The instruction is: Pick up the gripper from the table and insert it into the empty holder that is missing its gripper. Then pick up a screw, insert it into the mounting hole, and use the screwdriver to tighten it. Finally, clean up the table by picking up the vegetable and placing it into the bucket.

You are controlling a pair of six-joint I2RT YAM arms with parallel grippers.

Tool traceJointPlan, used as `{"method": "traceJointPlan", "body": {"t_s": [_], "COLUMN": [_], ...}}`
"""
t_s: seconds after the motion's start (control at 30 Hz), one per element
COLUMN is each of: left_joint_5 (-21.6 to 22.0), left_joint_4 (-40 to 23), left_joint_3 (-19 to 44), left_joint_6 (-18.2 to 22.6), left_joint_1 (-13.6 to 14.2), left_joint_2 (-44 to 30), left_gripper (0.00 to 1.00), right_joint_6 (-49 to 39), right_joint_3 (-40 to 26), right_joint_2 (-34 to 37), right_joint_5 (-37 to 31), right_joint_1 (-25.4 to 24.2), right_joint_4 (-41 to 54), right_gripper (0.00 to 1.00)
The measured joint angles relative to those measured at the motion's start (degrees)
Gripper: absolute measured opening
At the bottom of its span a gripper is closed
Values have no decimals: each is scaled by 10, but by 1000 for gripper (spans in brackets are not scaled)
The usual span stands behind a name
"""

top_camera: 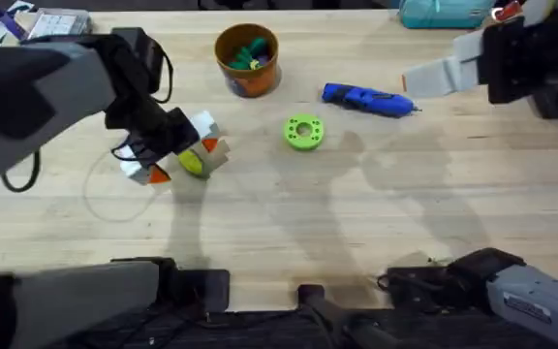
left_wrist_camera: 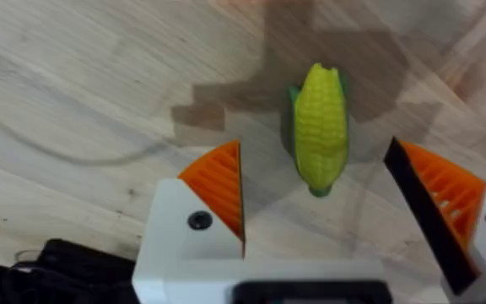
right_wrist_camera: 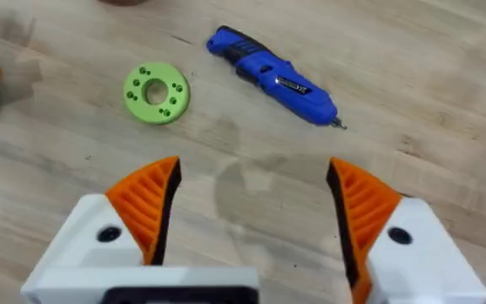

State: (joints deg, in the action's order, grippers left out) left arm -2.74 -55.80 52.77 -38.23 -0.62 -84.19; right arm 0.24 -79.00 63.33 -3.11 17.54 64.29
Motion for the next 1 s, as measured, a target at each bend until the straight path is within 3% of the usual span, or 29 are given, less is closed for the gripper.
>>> {"method": "traceJointPlan", "body": {"t_s": [0.1, 0.17, 0.2, 0.33, 0.37, 0.73, 0.83, 1.0], "left_joint_5": [-7, -9, -9, -10, -9, -30, -38, -56], "left_joint_4": [15, 22, 24, 25, 25, 13, 13, 17], "left_joint_3": [0, 0, 0, 0, 1, 20, 63, 170], "left_joint_6": [-8, -13, -14, -14, -15, -13, 0, 56], "left_joint_1": [0, 0, 0, 0, 0, 0, 0, 0], "left_joint_2": [-32, -47, -51, -54, -54, -54, -51, -32], "left_gripper": [920, 766, 669, 122, 51, 26, 26, 26], "right_joint_6": [0, 0, 0, 0, 0, 0, 0, 0], "right_joint_3": [0, 0, 0, 0, 0, 0, 0, 0], "right_joint_2": [2, 3, 4, 5, 5, 6, 6, 6], "right_joint_5": [0, 0, 0, 0, 0, 0, 0, 0], "right_joint_1": [0, 0, 0, 0, 0, 0, 0, 0], "right_joint_4": [0, 0, 0, 0, 0, 0, 0, 0], "right_gripper": [996, 996, 996, 996, 996, 996, 996, 996]}}
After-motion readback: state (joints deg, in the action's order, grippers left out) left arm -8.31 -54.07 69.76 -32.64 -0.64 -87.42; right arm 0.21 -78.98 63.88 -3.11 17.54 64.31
